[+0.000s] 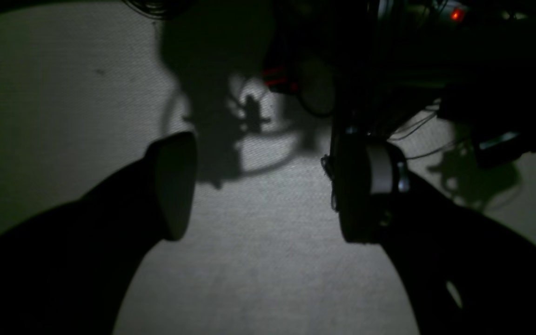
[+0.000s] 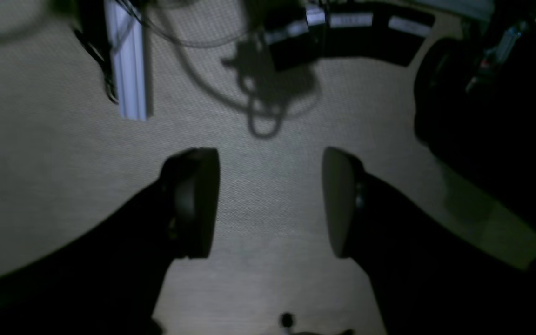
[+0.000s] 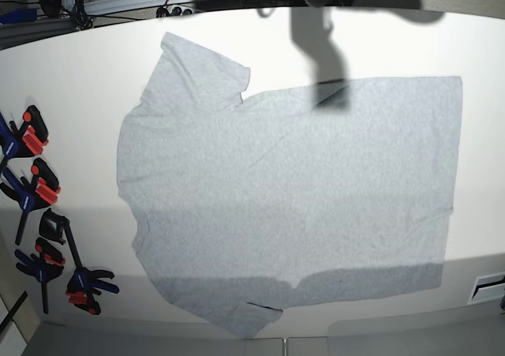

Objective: Fold the T-shirt properly

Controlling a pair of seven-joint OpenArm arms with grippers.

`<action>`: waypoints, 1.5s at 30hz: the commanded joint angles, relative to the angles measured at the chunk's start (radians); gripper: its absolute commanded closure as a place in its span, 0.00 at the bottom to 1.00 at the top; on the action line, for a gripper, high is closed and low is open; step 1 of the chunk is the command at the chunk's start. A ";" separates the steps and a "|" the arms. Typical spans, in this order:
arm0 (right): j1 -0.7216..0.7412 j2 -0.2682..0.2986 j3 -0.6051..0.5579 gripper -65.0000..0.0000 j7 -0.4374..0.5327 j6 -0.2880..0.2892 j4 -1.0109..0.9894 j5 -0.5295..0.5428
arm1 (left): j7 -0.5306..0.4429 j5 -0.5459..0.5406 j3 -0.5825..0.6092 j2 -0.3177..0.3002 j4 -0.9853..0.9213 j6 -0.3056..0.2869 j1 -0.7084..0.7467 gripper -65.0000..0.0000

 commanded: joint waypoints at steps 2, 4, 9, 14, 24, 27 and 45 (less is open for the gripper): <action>-0.115 0.023 0.029 0.49 -0.018 0.001 0.079 0.005 | -0.003 -0.002 -0.002 -0.006 0.064 0.000 0.080 0.34; -0.196 0.042 0.063 0.49 -0.067 0.001 0.167 0.005 | 0.023 -0.021 -0.002 -0.006 0.126 0.000 0.142 0.34; -0.418 0.108 0.169 0.49 -0.117 0.061 0.385 0.005 | 0.112 -0.200 -0.002 -0.032 0.278 -0.008 0.305 0.34; -0.504 0.151 0.285 0.49 -0.130 0.101 0.560 0.005 | 0.178 -0.351 -0.002 -0.068 0.431 -0.011 0.428 0.34; -0.504 0.177 0.423 0.49 -0.362 0.198 0.793 0.005 | 0.423 -0.369 -0.004 -0.089 0.837 -0.010 0.541 0.34; -0.504 0.176 0.428 0.49 -0.361 0.200 0.879 0.005 | 0.466 -0.365 -0.008 -0.089 0.924 -0.010 0.540 0.34; -0.504 0.176 0.431 0.49 -0.477 0.209 1.331 -0.046 | 0.725 -0.365 -0.203 -0.089 1.297 -0.010 0.500 0.34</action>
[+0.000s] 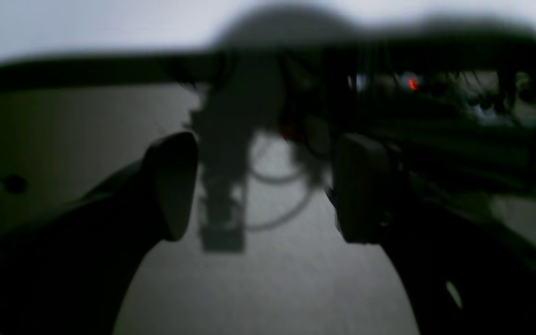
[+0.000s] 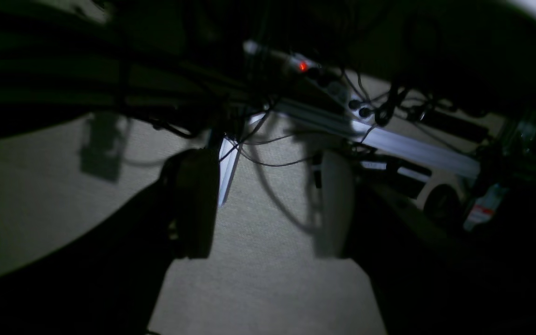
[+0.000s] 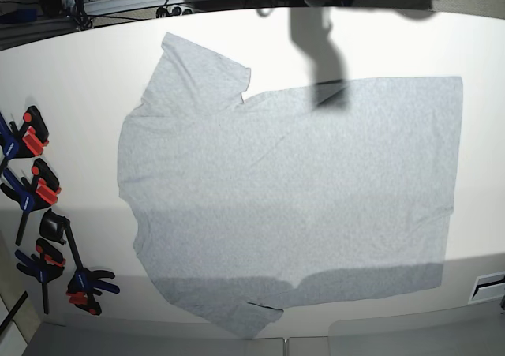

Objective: Fold the T-shirt properly

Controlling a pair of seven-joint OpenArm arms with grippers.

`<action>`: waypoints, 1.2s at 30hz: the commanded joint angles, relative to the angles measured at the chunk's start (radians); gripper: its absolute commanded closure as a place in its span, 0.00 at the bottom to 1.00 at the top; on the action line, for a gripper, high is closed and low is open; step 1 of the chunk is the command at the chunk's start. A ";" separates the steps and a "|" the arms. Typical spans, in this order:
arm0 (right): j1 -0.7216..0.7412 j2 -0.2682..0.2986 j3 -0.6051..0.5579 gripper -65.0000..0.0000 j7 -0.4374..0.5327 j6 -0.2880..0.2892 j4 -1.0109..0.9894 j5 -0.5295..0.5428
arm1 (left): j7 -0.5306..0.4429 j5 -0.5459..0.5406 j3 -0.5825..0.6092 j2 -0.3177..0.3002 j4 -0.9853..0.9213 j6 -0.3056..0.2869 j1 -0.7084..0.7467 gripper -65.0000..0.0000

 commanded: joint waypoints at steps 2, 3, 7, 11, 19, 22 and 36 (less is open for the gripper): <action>-0.017 0.005 0.004 0.49 0.013 0.005 0.069 -0.051 | -0.010 -0.006 -0.015 -0.006 0.018 0.005 -0.010 0.34; -0.017 0.006 0.004 0.49 0.007 0.005 0.095 -0.072 | -0.009 -0.006 -0.015 -0.006 0.018 0.005 -0.028 0.34; -0.006 0.005 0.004 0.49 -0.043 0.005 0.177 -0.079 | -0.005 -0.046 -0.015 -0.006 0.018 0.005 -0.100 0.34; 0.096 0.005 0.003 0.49 -0.046 0.005 0.221 -0.080 | -0.002 -0.057 -0.015 -0.006 0.018 0.005 -0.179 0.34; 0.358 0.005 0.003 0.49 -0.097 0.018 0.221 -0.080 | -0.060 -0.058 -0.015 -0.006 0.018 0.001 -0.387 0.34; 0.465 0.006 0.002 0.49 -0.194 0.157 0.218 -0.107 | -0.062 -0.047 -0.015 -0.006 0.017 -0.053 -0.475 0.34; 0.532 0.164 0.001 0.49 -0.401 0.311 0.146 -0.236 | -0.189 0.241 0.070 -0.288 0.016 -0.460 -0.560 0.34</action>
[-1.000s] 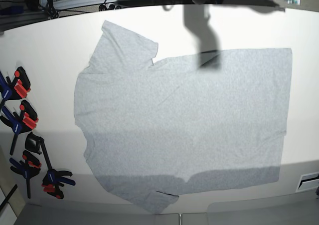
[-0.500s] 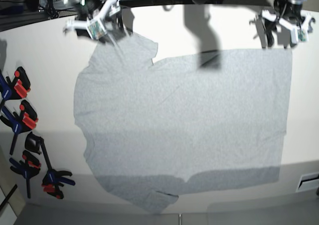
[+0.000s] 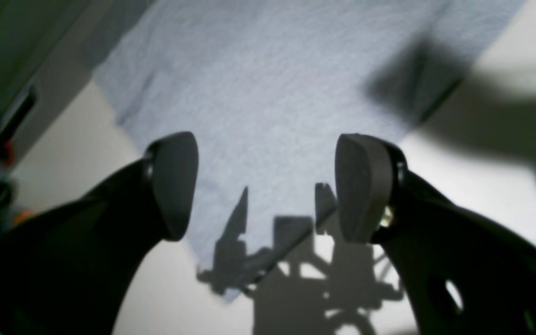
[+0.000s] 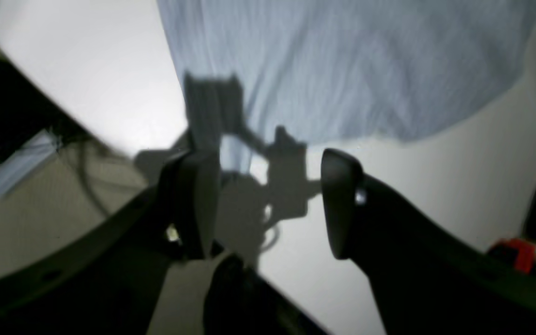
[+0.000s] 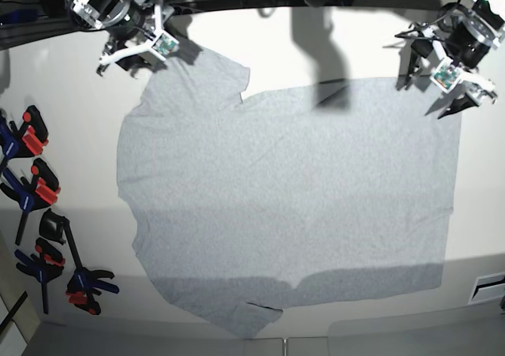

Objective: Fold the T-shirt properly
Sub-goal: 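Lower both grippers onto the shirt's shoulder corners and grasp them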

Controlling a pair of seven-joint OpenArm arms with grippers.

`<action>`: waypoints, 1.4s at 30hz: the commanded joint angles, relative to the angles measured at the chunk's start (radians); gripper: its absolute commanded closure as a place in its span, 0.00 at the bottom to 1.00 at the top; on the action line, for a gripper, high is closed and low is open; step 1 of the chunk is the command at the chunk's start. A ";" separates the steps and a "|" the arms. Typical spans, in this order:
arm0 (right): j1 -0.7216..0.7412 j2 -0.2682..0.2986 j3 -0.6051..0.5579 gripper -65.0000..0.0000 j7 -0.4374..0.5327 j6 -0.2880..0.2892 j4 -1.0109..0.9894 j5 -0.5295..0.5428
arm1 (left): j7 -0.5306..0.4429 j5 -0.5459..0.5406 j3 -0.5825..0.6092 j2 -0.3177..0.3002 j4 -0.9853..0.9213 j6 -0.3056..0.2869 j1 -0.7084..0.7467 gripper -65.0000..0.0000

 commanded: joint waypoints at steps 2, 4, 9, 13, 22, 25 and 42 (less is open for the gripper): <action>0.000 0.012 -0.003 0.49 0.011 0.001 -0.020 -0.005 | -0.005 0.022 0.050 -0.007 0.016 0.004 0.006 0.34; 0.000 0.012 -0.018 0.49 0.012 0.006 -0.050 -0.032 | -0.001 0.126 0.114 -0.007 0.015 0.017 0.005 0.34; 0.000 0.012 -0.082 0.49 0.098 0.006 -0.086 -0.135 | -0.001 0.277 0.220 -0.007 0.015 0.201 0.003 0.34; 0.001 0.012 -0.165 0.55 0.166 -0.024 -0.127 -0.267 | 0.085 0.304 0.233 -0.006 0.015 0.251 0.003 0.34; 0.090 0.012 -0.356 0.60 0.191 -0.165 -0.258 -0.431 | 0.179 0.274 0.233 0.001 0.015 0.333 0.003 0.34; 0.146 0.012 -0.418 0.60 0.179 -0.174 -0.284 -0.450 | 0.175 0.274 0.233 0.001 0.015 0.333 0.003 0.34; 0.192 0.013 -0.616 0.60 0.063 -0.177 -0.085 -0.430 | 0.175 0.274 0.233 0.001 0.015 0.334 0.003 0.34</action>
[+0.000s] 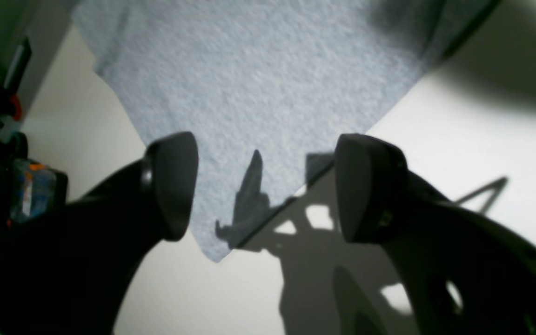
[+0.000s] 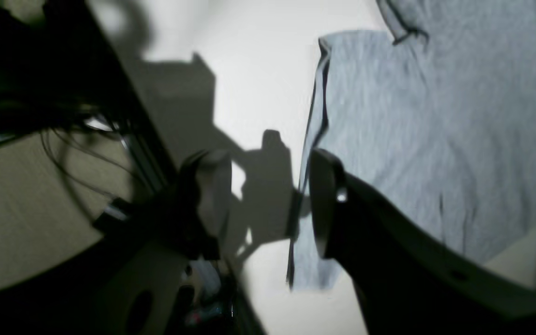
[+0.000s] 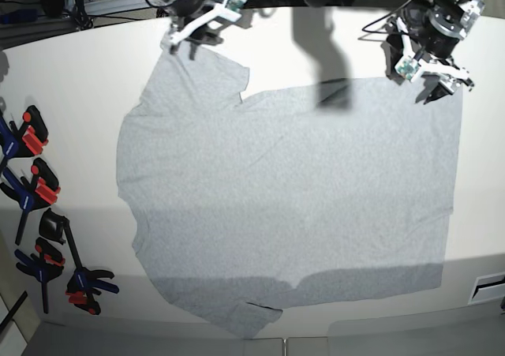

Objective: Fold the T-shirt properly
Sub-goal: 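Lower both grippers onto the shirt's shoulder corners and grasp them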

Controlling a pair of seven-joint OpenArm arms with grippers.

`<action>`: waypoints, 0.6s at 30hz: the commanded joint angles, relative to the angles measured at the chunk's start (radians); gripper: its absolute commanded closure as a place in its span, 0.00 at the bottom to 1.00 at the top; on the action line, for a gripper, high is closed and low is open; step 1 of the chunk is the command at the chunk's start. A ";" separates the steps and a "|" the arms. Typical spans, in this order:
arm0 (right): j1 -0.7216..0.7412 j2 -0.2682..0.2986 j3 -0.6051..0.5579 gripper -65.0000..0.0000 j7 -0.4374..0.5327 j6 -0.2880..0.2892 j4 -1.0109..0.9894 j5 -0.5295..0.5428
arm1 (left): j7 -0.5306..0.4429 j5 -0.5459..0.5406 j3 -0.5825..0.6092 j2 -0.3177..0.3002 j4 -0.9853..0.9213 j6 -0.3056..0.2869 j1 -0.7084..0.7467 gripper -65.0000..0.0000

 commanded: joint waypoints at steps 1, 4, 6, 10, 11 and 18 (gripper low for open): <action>-0.002 0.014 0.006 0.60 0.013 -0.011 0.021 -0.011 | -0.014 -0.002 -0.006 -0.009 0.016 0.010 0.003 0.34; -0.002 0.014 0.006 0.60 0.006 -0.011 0.014 -0.011 | -0.014 -0.002 -0.006 -0.009 0.016 0.010 0.003 0.34; 0.000 0.014 0.007 0.60 0.003 -0.011 0.005 -0.012 | -0.014 -0.002 -0.006 -0.009 0.016 0.010 0.003 0.34; 0.001 0.013 0.036 0.60 0.011 -0.011 -0.014 -0.012 | -0.014 -0.002 -0.006 -0.009 0.016 0.010 0.003 0.34; 0.001 0.013 0.048 0.60 0.011 -0.011 -0.020 -0.012 | -0.014 -0.003 -0.006 -0.009 0.016 0.010 0.003 0.34; 0.002 0.013 0.117 0.60 0.016 -0.042 -0.110 -0.013 | -0.014 -0.062 -0.006 -0.009 0.016 0.010 0.003 0.34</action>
